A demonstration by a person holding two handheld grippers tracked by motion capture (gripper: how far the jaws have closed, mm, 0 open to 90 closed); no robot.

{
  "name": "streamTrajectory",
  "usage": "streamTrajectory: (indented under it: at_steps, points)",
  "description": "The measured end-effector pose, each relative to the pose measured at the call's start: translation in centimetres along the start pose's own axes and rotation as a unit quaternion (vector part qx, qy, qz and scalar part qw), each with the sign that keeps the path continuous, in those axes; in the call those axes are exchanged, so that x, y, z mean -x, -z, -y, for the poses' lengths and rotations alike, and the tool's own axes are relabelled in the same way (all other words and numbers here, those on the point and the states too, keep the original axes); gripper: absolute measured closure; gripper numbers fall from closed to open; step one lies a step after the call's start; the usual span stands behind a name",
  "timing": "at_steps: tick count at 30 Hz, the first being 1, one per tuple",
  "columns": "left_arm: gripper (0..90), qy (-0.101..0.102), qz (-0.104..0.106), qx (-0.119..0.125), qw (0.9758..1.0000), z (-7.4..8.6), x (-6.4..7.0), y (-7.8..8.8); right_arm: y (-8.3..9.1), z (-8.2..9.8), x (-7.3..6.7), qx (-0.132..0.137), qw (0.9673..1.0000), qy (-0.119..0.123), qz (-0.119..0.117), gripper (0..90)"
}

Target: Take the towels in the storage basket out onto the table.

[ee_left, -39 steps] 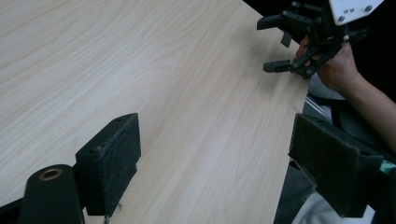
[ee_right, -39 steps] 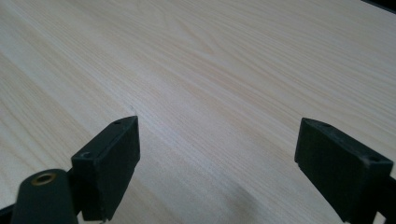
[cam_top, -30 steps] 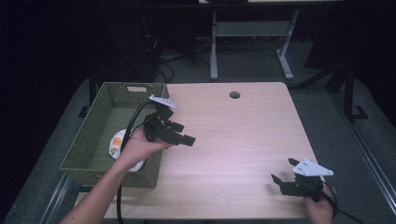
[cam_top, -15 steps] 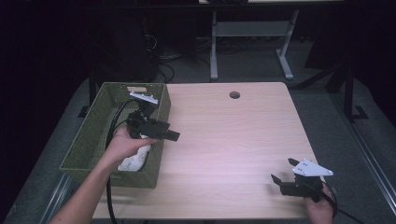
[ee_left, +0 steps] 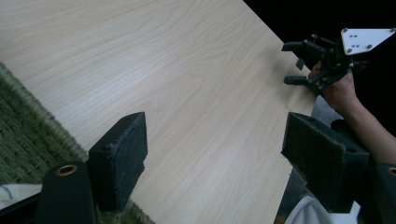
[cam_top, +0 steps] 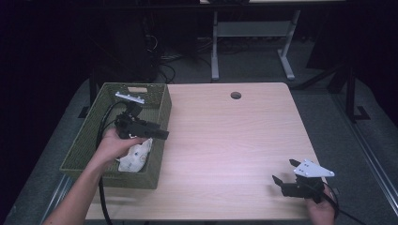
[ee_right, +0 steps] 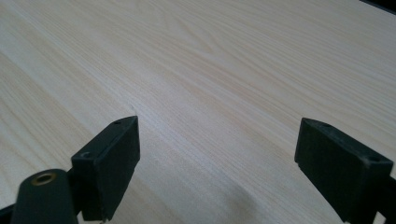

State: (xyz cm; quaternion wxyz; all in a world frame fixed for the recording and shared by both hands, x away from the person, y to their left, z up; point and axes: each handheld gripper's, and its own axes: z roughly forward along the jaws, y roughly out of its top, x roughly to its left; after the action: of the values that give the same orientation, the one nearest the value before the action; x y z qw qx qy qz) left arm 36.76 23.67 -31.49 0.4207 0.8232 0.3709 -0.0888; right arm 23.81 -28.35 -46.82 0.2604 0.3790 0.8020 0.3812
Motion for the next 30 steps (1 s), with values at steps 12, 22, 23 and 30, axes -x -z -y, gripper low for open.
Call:
streamTrajectory:
  at_steps: [12,22,23,30]
  points:
    - [22.5,0.028,-0.015,0.003,0.9995,1.3,-2.2,1.3,0.1,0.0,0.0,0.001,1.0,-0.002,0.0,13.7]
    - [22.8,0.05,-0.038,0.006,0.998,2.3,-3.9,2.4,0.1,0.0,0.1,0.001,1.0,-0.002,0.001,13.7]
    - [22.8,0.053,-0.04,0.008,0.9977,2.4,-4.1,2.5,0.1,0.0,0.1,0.002,1.0,-0.003,0.001,13.7]
    - [23.0,0.071,-0.055,0.007,0.9959,3.0,-5.5,3.1,0.1,0.0,0.0,0.002,1.0,-0.001,0.0,13.7]
